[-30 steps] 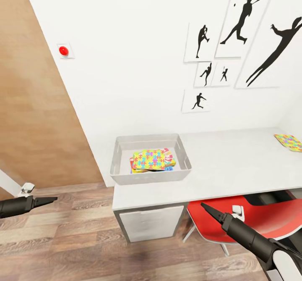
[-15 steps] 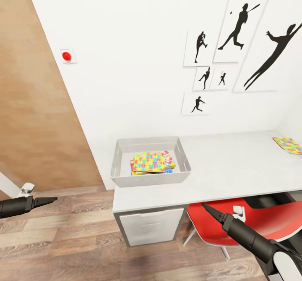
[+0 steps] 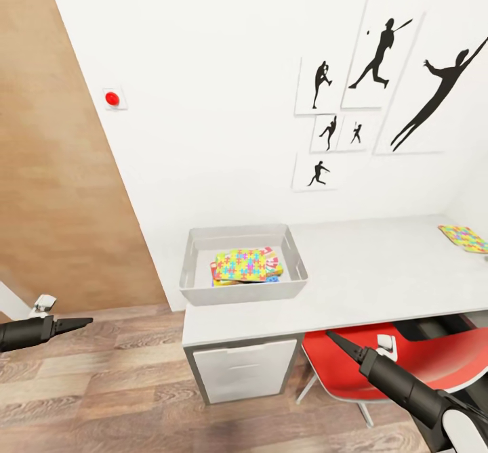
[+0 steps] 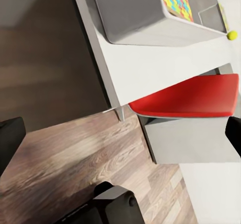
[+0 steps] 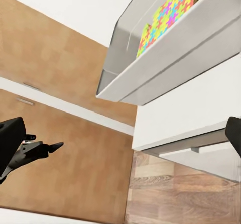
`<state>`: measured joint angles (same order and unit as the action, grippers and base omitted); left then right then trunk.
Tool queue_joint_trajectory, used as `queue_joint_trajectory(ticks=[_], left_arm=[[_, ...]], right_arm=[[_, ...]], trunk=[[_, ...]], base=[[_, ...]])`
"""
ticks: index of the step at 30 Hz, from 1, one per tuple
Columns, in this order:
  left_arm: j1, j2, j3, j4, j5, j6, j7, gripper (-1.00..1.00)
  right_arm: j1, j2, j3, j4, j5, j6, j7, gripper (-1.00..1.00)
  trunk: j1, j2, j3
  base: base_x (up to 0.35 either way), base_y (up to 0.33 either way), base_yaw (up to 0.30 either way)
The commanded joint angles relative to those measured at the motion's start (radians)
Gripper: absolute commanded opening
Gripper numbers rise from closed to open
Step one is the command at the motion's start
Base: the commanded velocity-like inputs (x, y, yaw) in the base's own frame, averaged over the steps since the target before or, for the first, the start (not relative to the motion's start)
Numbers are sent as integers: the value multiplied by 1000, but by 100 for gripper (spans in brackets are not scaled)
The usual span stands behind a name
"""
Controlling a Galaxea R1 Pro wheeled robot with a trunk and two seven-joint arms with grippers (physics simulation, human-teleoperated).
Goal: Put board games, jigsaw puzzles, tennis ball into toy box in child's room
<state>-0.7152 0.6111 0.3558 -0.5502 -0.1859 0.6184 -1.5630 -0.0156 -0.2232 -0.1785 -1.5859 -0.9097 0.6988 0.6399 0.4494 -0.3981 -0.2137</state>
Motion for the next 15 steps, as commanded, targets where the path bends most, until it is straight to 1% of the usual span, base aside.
queue_joint_trajectory(ticks=[1,6,15], left_arm=[[-1,-1,5,-1,-10,11,-8,100],[-1,-1,5,-1,-10,11,-8,100],[-1,-2,5,-1,-11,11,-8,100]], right_arm=[[-1,0,-1,0,-1,7,0,100],[-1,2,0,0,12,7,1,100],[-1,2,1,0,19,7,1,100]], trunk=[[1,-2,0],[1,-2,8],[1,-2,23]], base=[[0,0,0],[0,0,0],[0,0,0]])
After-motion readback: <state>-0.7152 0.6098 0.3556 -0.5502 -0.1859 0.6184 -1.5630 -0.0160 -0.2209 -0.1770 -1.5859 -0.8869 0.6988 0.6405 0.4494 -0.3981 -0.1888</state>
